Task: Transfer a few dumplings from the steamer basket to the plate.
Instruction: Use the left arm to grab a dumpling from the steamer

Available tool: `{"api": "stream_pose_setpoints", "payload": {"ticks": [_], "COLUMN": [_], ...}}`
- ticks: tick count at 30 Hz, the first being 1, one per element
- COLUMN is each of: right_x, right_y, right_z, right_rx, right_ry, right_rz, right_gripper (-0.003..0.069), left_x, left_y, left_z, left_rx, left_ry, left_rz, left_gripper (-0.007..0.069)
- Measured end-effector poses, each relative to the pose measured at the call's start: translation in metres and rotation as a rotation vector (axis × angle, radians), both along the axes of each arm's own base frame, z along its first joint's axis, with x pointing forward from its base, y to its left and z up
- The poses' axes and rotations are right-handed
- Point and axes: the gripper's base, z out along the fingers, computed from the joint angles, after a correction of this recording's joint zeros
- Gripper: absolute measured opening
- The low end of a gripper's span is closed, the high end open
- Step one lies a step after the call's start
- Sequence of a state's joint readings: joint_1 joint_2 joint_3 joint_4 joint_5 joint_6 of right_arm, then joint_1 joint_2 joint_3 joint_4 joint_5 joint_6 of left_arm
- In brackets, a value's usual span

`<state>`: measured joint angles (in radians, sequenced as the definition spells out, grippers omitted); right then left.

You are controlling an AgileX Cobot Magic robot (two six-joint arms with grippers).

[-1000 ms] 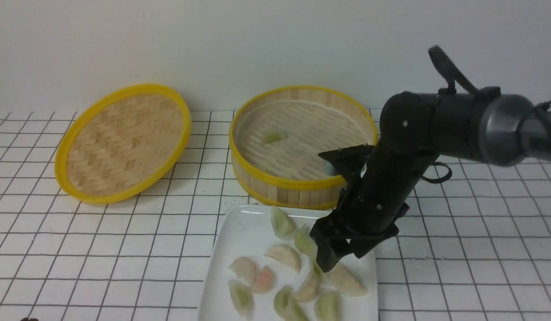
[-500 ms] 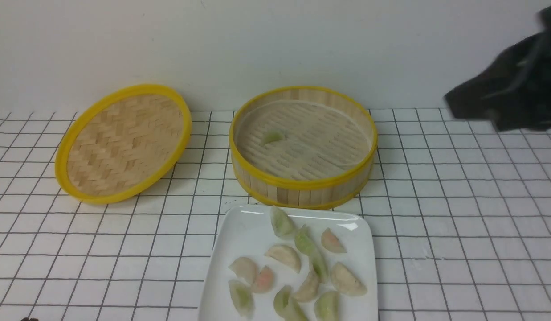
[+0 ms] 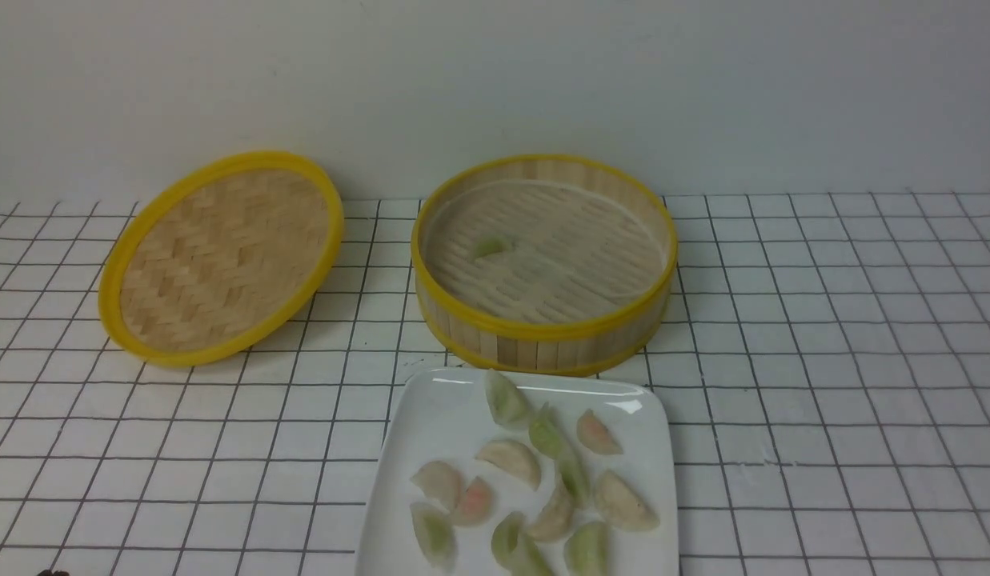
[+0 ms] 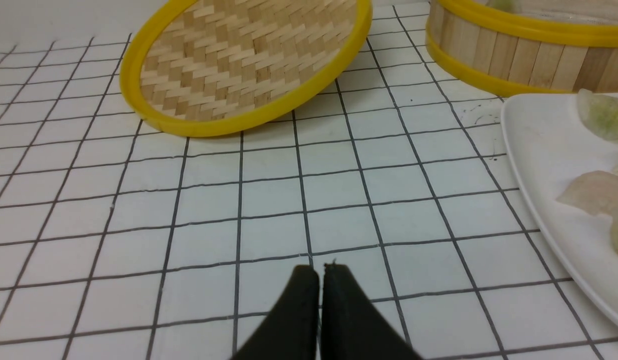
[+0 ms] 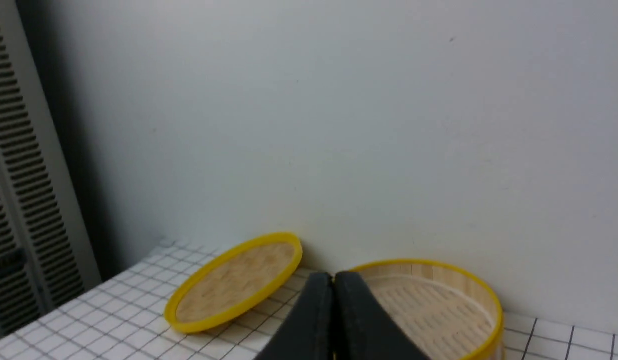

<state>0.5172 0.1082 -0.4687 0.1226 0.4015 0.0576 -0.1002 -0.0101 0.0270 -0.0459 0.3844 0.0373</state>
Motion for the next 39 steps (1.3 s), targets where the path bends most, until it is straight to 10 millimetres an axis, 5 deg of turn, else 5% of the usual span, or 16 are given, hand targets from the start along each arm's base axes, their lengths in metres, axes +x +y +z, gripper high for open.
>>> {"api": "stream_pose_setpoints", "payload": {"ticks": [5, 13, 23, 34, 39], "right_x": [-0.002, 0.002, 0.007, 0.029, 0.029], "right_y": [-0.003, -0.001, -0.003, -0.021, -0.022], "right_z": [-0.033, -0.042, -0.054, -0.151, -0.153], "right_rx": [0.133, 0.149, -0.073, -0.262, -0.248], "right_ry": [-0.065, -0.036, -0.049, 0.319, 0.320], "right_rz": [0.001, 0.004, -0.109, -0.564, -0.587], "right_gripper": [-0.0015, -0.0015, -0.0015, -0.0015, -0.0015], "left_x": [0.000, 0.000, 0.000, 0.000, 0.000], "left_y": [0.000, 0.000, 0.000, 0.000, 0.000], "left_z": [0.000, 0.000, 0.000, 0.000, 0.000], "left_rx": [0.000, 0.000, 0.000, 0.000, 0.000], "left_ry": [0.000, 0.000, 0.000, 0.000, 0.000], "left_rz": [0.000, 0.000, 0.000, 0.000, 0.000], "left_gripper": [-0.0006, -0.0006, -0.0006, -0.0006, -0.0006]}}
